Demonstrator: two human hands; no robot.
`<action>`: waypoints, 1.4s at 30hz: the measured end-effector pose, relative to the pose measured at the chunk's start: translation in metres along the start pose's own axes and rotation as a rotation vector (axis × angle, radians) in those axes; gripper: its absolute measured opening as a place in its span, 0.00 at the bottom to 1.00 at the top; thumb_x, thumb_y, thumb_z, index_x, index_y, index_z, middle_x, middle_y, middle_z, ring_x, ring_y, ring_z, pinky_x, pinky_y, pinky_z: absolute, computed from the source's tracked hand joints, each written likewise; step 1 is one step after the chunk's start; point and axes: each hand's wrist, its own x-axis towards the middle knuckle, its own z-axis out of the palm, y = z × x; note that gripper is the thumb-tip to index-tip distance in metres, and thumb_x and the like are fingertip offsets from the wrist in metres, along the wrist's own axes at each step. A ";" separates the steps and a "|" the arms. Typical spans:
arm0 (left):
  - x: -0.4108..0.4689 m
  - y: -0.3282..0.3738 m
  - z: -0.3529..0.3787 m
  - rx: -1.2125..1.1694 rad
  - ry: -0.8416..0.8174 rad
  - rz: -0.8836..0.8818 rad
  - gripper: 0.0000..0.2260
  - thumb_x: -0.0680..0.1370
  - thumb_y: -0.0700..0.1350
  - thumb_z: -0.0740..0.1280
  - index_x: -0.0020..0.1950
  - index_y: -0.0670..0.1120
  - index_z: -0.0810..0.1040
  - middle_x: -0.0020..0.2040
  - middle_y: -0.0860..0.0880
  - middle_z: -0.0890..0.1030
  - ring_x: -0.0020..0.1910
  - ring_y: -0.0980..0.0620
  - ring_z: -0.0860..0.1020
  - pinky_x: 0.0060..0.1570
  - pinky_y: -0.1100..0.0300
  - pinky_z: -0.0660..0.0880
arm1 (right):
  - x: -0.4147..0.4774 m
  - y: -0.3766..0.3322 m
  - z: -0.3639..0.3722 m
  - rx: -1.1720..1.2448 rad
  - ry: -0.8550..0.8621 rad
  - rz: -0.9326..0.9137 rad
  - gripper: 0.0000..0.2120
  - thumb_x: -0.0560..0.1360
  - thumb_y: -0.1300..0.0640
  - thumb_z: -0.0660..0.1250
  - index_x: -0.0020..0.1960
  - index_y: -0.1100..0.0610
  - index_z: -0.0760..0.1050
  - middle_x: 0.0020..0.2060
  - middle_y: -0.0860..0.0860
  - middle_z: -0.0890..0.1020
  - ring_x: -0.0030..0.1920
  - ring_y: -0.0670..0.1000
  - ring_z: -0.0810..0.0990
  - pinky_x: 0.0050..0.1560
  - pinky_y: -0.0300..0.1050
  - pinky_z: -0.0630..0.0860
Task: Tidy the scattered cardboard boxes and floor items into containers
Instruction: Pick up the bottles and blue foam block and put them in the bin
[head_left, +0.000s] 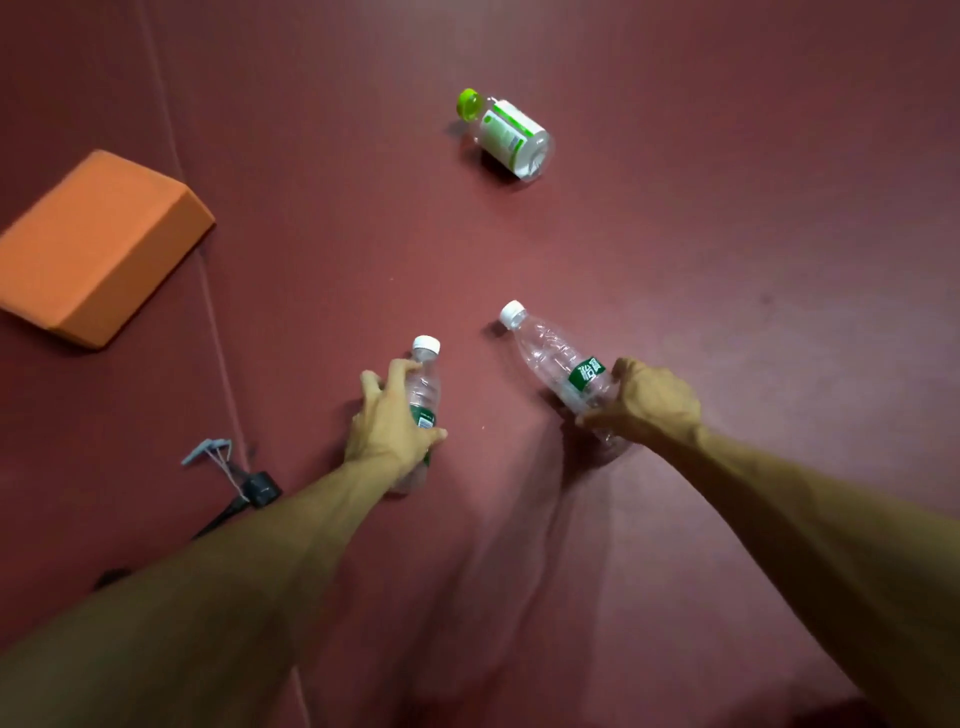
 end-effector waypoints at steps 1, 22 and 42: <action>-0.013 -0.004 -0.003 -0.060 -0.035 -0.023 0.34 0.65 0.45 0.79 0.67 0.54 0.66 0.60 0.47 0.66 0.55 0.40 0.76 0.54 0.52 0.72 | -0.018 0.005 0.006 0.023 -0.087 0.032 0.30 0.61 0.40 0.77 0.55 0.54 0.72 0.51 0.56 0.80 0.50 0.57 0.79 0.42 0.44 0.70; -0.373 0.146 -0.162 -0.202 -0.640 -0.043 0.28 0.65 0.43 0.79 0.60 0.44 0.72 0.49 0.47 0.81 0.44 0.51 0.81 0.43 0.57 0.77 | -0.469 0.127 -0.116 1.174 -0.030 0.388 0.27 0.64 0.53 0.78 0.58 0.54 0.69 0.47 0.48 0.83 0.46 0.47 0.83 0.53 0.47 0.79; -0.593 0.224 0.114 0.147 -1.180 -0.044 0.52 0.54 0.59 0.74 0.75 0.51 0.58 0.70 0.51 0.72 0.68 0.50 0.71 0.70 0.53 0.65 | -0.614 0.440 -0.026 0.884 -0.147 0.793 0.36 0.68 0.59 0.74 0.73 0.61 0.63 0.66 0.56 0.74 0.65 0.57 0.74 0.57 0.44 0.69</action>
